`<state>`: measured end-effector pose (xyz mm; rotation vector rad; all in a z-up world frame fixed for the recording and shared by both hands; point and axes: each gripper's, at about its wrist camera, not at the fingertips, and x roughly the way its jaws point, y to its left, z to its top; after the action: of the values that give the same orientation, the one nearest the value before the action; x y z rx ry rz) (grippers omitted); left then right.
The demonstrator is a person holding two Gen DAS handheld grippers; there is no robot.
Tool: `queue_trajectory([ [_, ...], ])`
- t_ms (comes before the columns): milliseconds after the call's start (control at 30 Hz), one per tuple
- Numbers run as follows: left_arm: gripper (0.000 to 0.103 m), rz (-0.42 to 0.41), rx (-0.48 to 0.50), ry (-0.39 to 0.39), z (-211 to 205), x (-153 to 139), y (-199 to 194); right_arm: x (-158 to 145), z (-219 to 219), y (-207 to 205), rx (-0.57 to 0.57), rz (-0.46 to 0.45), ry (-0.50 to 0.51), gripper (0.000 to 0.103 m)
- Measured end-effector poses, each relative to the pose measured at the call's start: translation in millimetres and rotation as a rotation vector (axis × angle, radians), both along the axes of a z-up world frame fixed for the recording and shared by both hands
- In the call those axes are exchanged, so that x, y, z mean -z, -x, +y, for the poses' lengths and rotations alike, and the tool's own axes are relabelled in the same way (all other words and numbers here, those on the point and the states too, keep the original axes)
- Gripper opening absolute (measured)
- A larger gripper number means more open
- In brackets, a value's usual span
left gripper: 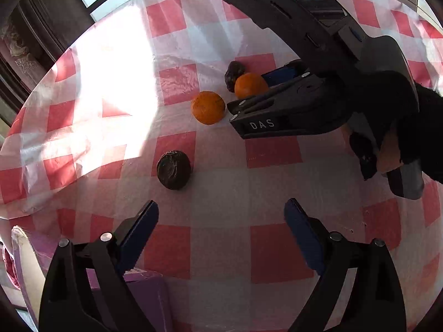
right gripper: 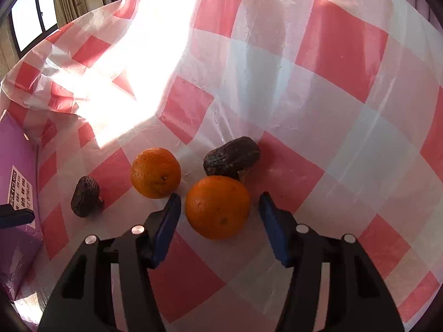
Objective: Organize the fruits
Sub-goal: 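Move both grippers back to the remaining fruits on the table, then grasp an orange with the right gripper while the left gripper grasps a dried fruit, then carry the orange and the dried fruit over the white box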
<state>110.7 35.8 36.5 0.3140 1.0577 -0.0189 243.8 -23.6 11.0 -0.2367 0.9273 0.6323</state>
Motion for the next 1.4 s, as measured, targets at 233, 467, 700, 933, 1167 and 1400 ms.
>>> queue_trajectory([
  [233,0.089,-0.055,-0.194,0.043,31.8,14.3,-32.9,-2.0,-26.6,3.2,0.110,0.008,-0.034,0.040],
  [467,0.077,-0.066,-0.362,0.164,71.8,24.8,-60.8,-8.6,-87.8,31.4,0.263,0.047,-0.086,0.041],
  [700,0.038,-0.022,-0.279,0.278,57.6,21.5,-52.2,-6.2,-114.3,76.3,0.319,0.079,-0.074,0.041],
  [933,0.038,0.069,-0.124,0.358,13.3,16.6,-6.2,-5.4,-129.1,120.2,0.421,0.138,-0.092,0.041],
  [1167,0.038,0.127,0.026,0.380,-11.1,6.3,45.4,-16.9,-143.2,179.3,0.487,0.178,-0.076,0.041],
  [1400,0.038,0.062,0.165,0.419,-10.8,-35.2,83.2,-45.0,-137.3,234.0,0.566,0.167,-0.088,0.041],
])
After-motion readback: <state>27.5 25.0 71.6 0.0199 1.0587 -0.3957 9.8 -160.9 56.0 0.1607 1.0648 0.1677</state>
